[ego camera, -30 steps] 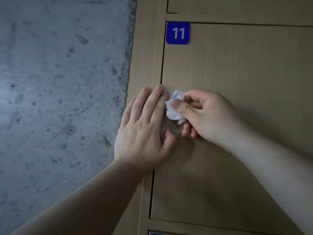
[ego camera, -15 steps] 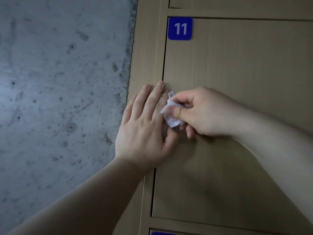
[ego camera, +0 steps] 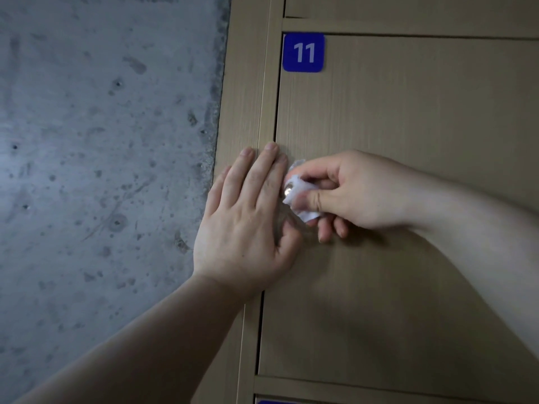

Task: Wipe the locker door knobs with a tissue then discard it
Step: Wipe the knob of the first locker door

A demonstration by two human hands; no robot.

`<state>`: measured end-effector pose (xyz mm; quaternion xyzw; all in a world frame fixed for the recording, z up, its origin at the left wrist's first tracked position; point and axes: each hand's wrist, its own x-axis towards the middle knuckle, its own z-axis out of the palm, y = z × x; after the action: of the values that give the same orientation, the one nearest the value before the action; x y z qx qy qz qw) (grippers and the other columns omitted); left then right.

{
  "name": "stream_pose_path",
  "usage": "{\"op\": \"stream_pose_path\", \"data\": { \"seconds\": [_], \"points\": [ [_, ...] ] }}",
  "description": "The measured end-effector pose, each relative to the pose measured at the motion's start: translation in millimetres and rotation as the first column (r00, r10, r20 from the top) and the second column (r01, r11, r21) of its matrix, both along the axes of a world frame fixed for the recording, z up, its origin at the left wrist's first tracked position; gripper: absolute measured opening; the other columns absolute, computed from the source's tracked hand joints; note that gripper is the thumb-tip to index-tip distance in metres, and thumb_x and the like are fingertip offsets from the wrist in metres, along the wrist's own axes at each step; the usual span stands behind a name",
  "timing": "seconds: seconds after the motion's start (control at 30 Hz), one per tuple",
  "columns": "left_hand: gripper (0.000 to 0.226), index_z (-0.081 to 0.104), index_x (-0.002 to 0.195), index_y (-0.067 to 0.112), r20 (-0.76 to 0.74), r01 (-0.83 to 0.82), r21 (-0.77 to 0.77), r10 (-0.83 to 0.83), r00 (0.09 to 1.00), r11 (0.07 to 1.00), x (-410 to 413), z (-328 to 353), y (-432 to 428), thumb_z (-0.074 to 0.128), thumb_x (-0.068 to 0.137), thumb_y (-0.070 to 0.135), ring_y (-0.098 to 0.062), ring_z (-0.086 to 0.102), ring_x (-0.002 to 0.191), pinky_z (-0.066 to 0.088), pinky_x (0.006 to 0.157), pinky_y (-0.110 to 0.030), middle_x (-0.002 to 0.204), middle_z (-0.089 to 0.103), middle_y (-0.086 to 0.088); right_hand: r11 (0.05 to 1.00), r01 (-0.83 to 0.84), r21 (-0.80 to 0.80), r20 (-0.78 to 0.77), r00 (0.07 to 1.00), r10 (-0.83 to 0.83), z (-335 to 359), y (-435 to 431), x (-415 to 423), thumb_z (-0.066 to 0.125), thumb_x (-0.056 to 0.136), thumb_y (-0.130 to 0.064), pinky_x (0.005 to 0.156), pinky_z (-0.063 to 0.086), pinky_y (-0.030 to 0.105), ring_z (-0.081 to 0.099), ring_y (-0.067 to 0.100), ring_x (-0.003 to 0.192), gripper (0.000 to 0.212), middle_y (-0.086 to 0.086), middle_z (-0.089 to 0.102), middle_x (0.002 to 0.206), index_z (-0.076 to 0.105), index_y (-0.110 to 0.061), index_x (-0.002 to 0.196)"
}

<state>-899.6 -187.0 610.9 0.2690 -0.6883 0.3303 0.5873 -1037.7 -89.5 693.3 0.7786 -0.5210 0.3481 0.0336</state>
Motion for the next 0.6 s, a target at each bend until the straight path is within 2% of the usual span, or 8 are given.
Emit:
{"op": "stream_pose_path", "data": {
  "seconds": [0.1,0.2,0.3,0.4,0.47,0.53,0.6],
  "points": [
    [0.072,0.03,0.156,0.013,0.002,-0.007,0.002,0.007,1.0,1.0,0,0,-1,0.039,0.091,0.042,-0.021,0.012,0.154,0.01,0.124,-0.037,0.165,0.022,-0.002,1.0,0.02,0.007,-0.05,0.999,-0.02,4,-2,6,0.068,0.092,-0.024,0.048,0.049,0.022,0.07,0.016,0.056,0.018,0.007,0.076,0.076,0.065,-0.023,0.109],
    [0.072,0.031,0.156,0.013,0.003,-0.019,0.0,0.019,1.0,1.0,-1,0,-1,0.038,0.092,0.045,-0.021,0.012,0.154,0.01,0.124,-0.037,0.165,0.022,-0.002,0.999,0.012,-0.038,0.014,1.0,-0.011,-2,-5,10,0.062,0.096,-0.028,0.043,0.046,0.021,0.068,0.015,0.051,0.013,0.01,0.074,0.072,0.066,-0.016,0.099],
    [0.07,0.033,0.154,0.015,0.003,-0.003,-0.017,0.003,1.0,1.0,-1,0,-1,0.039,0.09,0.043,-0.023,0.015,0.153,0.013,0.123,-0.038,0.164,0.025,-0.003,0.987,0.062,-0.151,0.121,0.992,-0.044,-11,-11,12,0.05,0.1,-0.039,0.038,0.04,0.021,0.064,0.018,0.044,0.033,0.004,0.067,0.058,0.065,-0.014,0.085],
    [0.07,0.033,0.154,0.016,-0.002,-0.003,-0.017,0.003,1.0,1.0,0,1,0,0.042,0.09,0.042,-0.022,0.015,0.153,0.011,0.123,-0.036,0.164,0.025,-0.002,0.987,0.047,-0.152,0.131,0.991,-0.027,-12,-11,12,0.049,0.101,-0.04,0.039,0.04,0.023,0.063,0.019,0.044,0.034,0.003,0.065,0.057,0.064,-0.017,0.079],
    [0.072,0.032,0.156,0.015,-0.001,-0.008,-0.011,0.008,1.0,1.0,0,1,0,0.041,0.089,0.041,-0.022,0.014,0.153,0.01,0.123,-0.036,0.164,0.024,-0.002,0.987,0.031,-0.161,0.094,0.995,-0.016,-9,-6,7,0.052,0.1,-0.037,0.041,0.042,0.022,0.064,0.017,0.045,0.029,0.002,0.066,0.059,0.067,-0.02,0.083],
    [0.074,0.03,0.157,0.014,0.0,-0.007,-0.015,0.007,1.0,1.0,1,1,0,0.04,0.089,0.041,-0.023,0.015,0.153,0.011,0.123,-0.037,0.164,0.024,-0.002,0.978,0.05,-0.203,0.017,0.999,-0.047,-4,0,0,0.058,0.096,-0.036,0.046,0.047,0.021,0.066,0.012,0.048,0.017,0.0,0.07,0.064,0.072,-0.026,0.095],
    [0.075,0.028,0.157,0.014,0.006,-0.003,-0.012,0.003,1.0,1.0,1,0,0,0.039,0.089,0.041,-0.023,0.014,0.153,0.012,0.123,-0.038,0.164,0.023,-0.003,0.981,0.05,-0.188,-0.027,0.998,-0.056,0,4,-4,0.065,0.092,-0.036,0.056,0.056,0.028,0.069,0.012,0.054,0.012,0.001,0.073,0.069,0.072,-0.035,0.101]
  ]
}}
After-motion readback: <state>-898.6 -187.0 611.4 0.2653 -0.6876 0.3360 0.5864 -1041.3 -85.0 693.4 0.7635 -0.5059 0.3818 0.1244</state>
